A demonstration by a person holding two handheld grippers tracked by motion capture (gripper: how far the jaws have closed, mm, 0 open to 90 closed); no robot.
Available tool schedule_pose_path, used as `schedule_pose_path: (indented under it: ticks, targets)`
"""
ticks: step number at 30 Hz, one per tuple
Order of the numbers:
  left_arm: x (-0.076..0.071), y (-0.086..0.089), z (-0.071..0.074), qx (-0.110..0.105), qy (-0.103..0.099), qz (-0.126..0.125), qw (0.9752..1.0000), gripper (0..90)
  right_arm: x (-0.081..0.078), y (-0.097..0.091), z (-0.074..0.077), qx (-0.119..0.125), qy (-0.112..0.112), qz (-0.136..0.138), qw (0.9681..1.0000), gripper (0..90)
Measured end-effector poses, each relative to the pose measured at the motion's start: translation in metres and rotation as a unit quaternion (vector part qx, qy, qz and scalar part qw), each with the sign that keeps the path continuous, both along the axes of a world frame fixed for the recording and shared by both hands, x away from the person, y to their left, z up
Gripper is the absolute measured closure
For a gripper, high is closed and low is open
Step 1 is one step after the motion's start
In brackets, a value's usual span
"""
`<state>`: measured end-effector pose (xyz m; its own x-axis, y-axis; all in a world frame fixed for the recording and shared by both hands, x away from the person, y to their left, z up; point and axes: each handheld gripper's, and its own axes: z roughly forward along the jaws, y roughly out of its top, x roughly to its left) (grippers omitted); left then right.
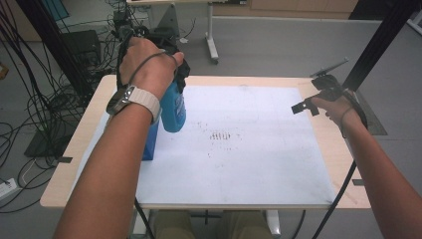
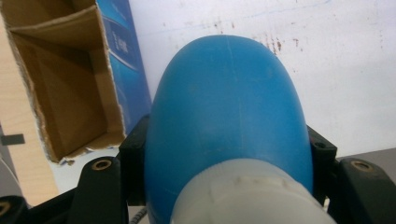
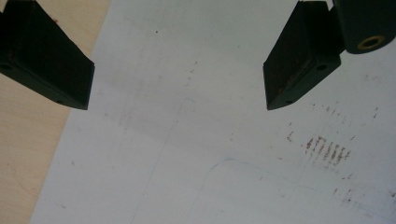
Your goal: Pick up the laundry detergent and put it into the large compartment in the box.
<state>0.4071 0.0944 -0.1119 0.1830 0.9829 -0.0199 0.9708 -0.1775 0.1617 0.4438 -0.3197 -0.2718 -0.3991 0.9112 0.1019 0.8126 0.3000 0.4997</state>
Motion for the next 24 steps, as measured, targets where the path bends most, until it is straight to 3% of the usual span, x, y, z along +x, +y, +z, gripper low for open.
schedule_pose_path:
  ticks: [8, 19, 24]
  targets:
    - [0.004, 0.009, 0.012, -0.013, -0.005, 0.005, 0.9999, 38.0, 0.003, 0.001, -0.002, -0.003, 0.004, -0.002, 1.0000, 8.7]
    - [0.012, 0.028, 0.035, -0.008, -0.018, 0.008, 0.9998, 38.0, 0.008, 0.002, -0.005, -0.010, 0.009, -0.006, 0.9999, 8.7]
    - [0.013, 0.033, 0.042, 0.003, -0.018, 0.012, 0.9998, 38.0, 0.009, 0.005, -0.007, -0.012, 0.011, -0.005, 0.9999, 8.7]
